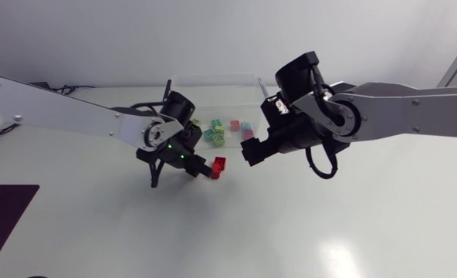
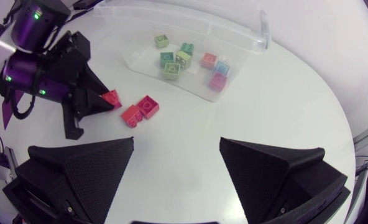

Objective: Place the duplo bricks in the container

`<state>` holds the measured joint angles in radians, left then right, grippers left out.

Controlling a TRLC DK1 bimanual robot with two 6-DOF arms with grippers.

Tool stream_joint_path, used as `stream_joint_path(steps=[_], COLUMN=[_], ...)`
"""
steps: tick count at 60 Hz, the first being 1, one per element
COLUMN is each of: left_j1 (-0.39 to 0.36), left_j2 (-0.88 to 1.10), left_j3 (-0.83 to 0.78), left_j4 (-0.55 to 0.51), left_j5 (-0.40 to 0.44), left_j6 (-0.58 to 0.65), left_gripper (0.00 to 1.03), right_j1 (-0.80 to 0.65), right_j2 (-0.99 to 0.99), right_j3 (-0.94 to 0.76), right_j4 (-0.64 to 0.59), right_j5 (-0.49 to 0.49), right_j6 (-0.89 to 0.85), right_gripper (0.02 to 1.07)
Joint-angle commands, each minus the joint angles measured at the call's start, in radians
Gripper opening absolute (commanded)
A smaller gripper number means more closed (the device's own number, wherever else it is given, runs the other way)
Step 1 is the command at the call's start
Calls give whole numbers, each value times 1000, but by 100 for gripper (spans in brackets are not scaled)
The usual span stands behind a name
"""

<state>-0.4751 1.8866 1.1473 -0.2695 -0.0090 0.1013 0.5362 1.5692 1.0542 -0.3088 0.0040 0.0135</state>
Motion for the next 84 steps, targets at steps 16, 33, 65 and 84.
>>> stream_joint_path(steps=[16,33,65,84], left_j1=[101,161,170,179], left_j2=[-339,-233,83,131], left_j3=[52,158,471,539], left_j4=[-5,90,145,-22], left_j5=[-2,35,30,12], left_j6=[5,-32,-78,-127], left_gripper=[21,22,32,99], right_j1=[84,140,171,173], right_j2=[201,338,545,603], right_j3=[56,201,457,509], right_j4=[40,0,-176,-220], right_j5=[1,21,50,50], right_j6=[13,40,60,66], right_gripper=[102,102,102,92])
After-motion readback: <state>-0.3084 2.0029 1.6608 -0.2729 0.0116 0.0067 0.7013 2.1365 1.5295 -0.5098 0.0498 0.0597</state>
